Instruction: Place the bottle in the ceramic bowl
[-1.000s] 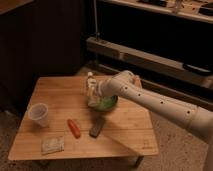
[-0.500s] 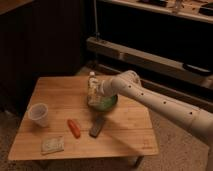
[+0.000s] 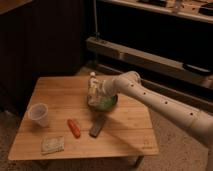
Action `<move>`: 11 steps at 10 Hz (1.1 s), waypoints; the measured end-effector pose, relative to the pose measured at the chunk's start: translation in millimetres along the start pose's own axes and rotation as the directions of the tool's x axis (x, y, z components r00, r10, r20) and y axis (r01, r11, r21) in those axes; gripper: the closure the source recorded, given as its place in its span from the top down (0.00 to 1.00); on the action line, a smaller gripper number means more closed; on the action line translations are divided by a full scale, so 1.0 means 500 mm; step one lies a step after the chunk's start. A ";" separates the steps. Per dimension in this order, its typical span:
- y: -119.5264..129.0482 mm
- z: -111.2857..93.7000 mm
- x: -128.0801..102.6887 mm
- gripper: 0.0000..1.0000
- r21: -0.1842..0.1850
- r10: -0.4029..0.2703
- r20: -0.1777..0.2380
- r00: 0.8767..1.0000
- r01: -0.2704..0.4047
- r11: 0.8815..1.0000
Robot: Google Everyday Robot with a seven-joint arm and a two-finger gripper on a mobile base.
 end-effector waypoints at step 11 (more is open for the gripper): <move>0.004 -0.033 0.023 0.05 0.014 0.047 0.002 0.999 -0.047 0.999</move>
